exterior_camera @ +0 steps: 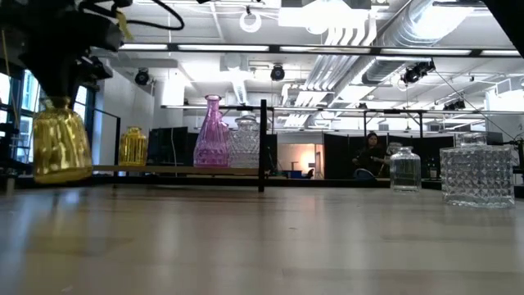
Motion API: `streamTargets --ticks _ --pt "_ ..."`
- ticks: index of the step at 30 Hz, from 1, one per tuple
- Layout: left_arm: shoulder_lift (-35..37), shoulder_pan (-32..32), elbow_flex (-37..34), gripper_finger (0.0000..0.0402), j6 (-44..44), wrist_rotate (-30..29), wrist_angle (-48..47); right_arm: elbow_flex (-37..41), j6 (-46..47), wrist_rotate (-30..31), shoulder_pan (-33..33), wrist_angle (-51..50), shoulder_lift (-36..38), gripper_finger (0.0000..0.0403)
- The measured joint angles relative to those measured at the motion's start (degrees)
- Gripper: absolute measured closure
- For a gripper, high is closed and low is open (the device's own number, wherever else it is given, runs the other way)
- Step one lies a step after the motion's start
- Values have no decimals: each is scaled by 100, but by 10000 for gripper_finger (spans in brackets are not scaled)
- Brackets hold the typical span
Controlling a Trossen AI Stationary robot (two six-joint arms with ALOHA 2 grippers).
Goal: Sort vases onto shelf
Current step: Put the yellow vase on the shelf aligned with the other yellow vase
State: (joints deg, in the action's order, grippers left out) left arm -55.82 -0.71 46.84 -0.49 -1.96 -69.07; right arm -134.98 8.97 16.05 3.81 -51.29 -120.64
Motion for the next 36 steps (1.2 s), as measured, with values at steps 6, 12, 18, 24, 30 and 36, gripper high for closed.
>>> streamTargets --ticks 6,12,18,24,30,36 --pt "55 728 748 391 448 -129 -566 0 2 0 0 34 0 327" --pt "55 1865 1282 391 1282 -244 -607 0 8 3 5 66 0 327" --pt "0 3305 1433 391 2089 -284 -624 0 15 20 68 68 0 327" --pt "-440 4517 1559 390 2265 215 -572 0 15 17 74 74 0 327" --pt "-929 5218 1655 390 2325 440 -523 0 9 17 74 96 0 327" --pt "-1329 5797 1783 390 2319 438 -455 0 14 14 85 96 0 327"
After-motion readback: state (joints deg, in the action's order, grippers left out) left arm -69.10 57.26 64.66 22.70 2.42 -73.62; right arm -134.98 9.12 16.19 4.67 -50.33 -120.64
